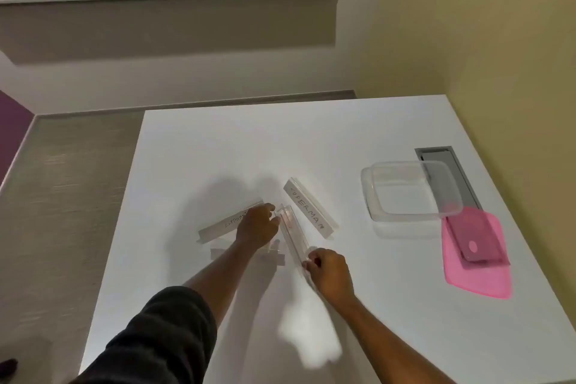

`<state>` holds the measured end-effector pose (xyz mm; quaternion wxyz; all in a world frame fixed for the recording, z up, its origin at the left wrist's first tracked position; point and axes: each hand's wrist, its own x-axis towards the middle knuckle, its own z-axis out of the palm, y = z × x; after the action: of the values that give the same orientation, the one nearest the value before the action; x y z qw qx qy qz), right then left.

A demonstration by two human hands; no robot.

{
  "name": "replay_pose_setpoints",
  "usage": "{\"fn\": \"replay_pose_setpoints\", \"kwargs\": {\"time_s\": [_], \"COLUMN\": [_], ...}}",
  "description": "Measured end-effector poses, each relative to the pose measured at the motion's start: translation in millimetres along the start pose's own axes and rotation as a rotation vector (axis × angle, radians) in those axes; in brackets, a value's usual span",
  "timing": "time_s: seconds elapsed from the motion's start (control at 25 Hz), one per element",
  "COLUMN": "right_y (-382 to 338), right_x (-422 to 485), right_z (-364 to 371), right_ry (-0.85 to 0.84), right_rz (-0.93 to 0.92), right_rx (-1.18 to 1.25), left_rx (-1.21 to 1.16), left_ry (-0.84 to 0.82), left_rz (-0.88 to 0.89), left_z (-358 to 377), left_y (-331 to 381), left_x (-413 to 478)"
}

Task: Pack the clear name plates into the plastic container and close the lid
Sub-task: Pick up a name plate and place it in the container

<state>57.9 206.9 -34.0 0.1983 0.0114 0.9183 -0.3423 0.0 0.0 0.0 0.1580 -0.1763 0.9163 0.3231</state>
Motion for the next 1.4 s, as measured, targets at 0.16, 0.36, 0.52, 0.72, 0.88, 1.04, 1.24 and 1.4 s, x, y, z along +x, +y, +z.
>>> {"fn": "replay_pose_setpoints", "kwargs": {"time_s": [0.16,0.36,0.52,0.72,0.88,1.04,1.24,1.4], "right_y": [4.8,11.1,18.5,25.5,29.0,24.0,15.8,14.4], "right_x": [0.1,1.0,-0.5,-2.3,-4.4,-5.9,-13.0,-19.3], "right_z": [14.9,19.0,13.7,-0.4,-19.3,-46.1,-77.6,-103.7], "right_ry": [-0.025,-0.014,0.047,0.102,0.086,0.067,-0.039,-0.149], "right_rz": [0.055,0.044,-0.011,-0.027,0.065,0.175,0.236,0.314], "right_rx": [-0.046,-0.002,0.073,0.168,0.278,0.449,0.716,0.899], "left_rx": [0.019,0.026,0.105,0.092,-0.028,-0.181,-0.371,-0.547], "left_ry": [-0.028,-0.050,-0.084,-0.064,-0.072,-0.107,-0.209,-0.259], "left_rz": [-0.019,-0.033,0.036,0.058,0.058,0.085,0.043,0.083], "left_z": [3.2,4.3,9.3,9.7,2.5,-8.5,-29.0,-46.2], "left_y": [-1.1,-1.0,-3.5,-4.8,-4.4,-9.6,-15.6,-15.0], "left_x": [9.4,19.4,23.1,21.7,19.8,18.7,12.5,3.9]}}
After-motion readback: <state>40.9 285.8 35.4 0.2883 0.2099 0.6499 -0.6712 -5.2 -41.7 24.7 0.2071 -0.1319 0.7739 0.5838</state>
